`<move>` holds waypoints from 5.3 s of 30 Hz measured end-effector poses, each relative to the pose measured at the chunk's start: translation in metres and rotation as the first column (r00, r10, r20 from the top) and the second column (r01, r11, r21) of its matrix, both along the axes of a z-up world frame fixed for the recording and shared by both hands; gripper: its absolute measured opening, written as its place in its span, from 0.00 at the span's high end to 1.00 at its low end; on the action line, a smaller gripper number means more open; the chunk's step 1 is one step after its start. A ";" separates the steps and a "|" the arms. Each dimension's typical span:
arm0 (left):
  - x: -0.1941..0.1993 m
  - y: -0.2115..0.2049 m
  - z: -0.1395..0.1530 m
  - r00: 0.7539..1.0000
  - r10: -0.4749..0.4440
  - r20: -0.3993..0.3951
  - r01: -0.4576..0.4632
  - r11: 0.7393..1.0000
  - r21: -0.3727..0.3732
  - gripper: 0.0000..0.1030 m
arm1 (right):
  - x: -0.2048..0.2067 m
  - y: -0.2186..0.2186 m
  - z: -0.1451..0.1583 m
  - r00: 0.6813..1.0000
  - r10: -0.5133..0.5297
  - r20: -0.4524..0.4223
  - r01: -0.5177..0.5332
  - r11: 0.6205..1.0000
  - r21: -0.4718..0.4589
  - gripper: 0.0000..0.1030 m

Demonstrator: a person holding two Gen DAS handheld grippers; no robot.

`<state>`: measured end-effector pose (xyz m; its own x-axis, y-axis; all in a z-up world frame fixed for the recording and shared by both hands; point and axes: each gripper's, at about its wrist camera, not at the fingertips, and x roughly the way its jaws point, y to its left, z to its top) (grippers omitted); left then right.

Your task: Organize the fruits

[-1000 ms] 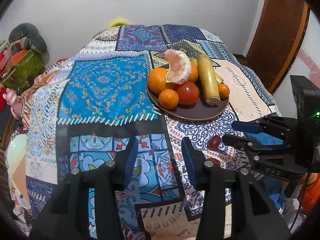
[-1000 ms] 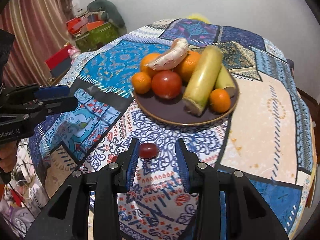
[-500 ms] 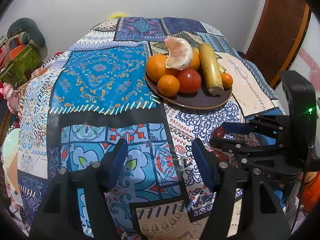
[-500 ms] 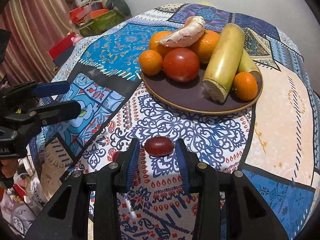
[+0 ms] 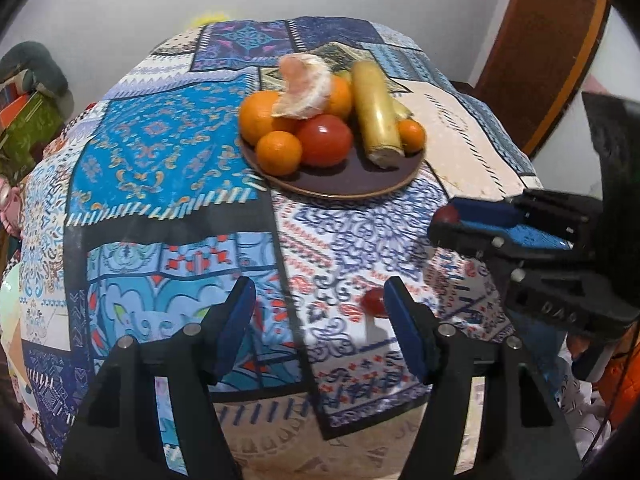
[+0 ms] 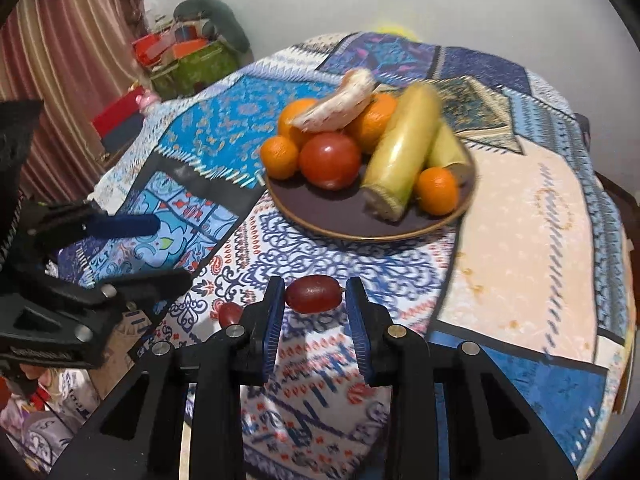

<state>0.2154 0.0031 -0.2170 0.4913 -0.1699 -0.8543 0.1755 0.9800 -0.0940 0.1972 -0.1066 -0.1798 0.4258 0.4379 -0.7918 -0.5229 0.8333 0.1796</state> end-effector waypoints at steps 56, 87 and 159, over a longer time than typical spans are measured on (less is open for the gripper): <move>0.067 0.001 -0.005 0.996 0.001 0.085 0.002 0.999 -0.038 0.74 | 0.040 0.007 -0.008 0.999 -0.016 0.037 0.015 1.000 0.010 0.72; 0.044 0.009 0.030 0.983 0.078 0.163 -0.075 0.997 -0.029 0.64 | 0.031 -0.019 0.013 0.994 -0.092 0.058 0.089 0.994 0.066 0.61; -0.187 -0.010 0.245 0.643 0.159 0.749 -0.136 0.986 -0.093 0.00 | -0.179 -0.067 0.232 0.669 -0.369 0.645 0.206 0.926 0.316 0.00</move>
